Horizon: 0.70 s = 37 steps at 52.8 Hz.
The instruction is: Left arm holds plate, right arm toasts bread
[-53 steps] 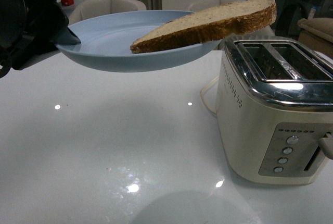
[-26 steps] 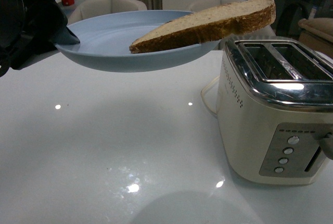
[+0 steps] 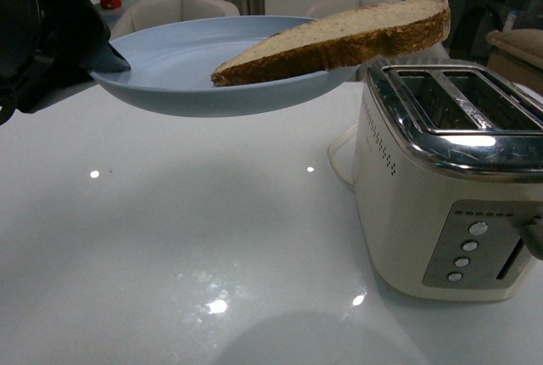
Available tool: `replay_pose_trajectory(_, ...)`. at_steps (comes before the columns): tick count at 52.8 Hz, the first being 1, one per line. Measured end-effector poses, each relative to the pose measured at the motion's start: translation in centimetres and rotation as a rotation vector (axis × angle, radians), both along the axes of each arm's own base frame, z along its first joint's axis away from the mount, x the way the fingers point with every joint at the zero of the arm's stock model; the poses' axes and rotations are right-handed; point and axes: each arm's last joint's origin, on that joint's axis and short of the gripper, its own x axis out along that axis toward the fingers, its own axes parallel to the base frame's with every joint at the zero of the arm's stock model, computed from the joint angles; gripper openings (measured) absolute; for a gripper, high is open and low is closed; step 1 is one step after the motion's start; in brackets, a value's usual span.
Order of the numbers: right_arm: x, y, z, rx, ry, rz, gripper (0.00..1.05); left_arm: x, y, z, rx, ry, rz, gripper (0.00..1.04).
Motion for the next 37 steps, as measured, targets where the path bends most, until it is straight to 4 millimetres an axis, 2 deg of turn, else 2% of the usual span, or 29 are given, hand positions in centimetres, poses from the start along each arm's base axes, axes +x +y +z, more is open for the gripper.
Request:
replay_pose_trajectory(13, 2.6, 1.8, -0.2, 0.429, 0.092, 0.164, 0.98, 0.0, 0.0, 0.0, 0.000, 0.000, 0.000, 0.03)
replay_pose_trajectory(21, 3.7, 3.2, -0.3, 0.615, 0.135, 0.229, 0.98, 0.0, 0.0, 0.0, 0.000, 0.000, 0.000, 0.03)
replay_pose_trajectory(37, 6.0, 6.2, -1.1, 0.811, 0.202, 0.291, 0.98, 0.0, 0.0, 0.0, 0.000, 0.000, 0.000, 0.03)
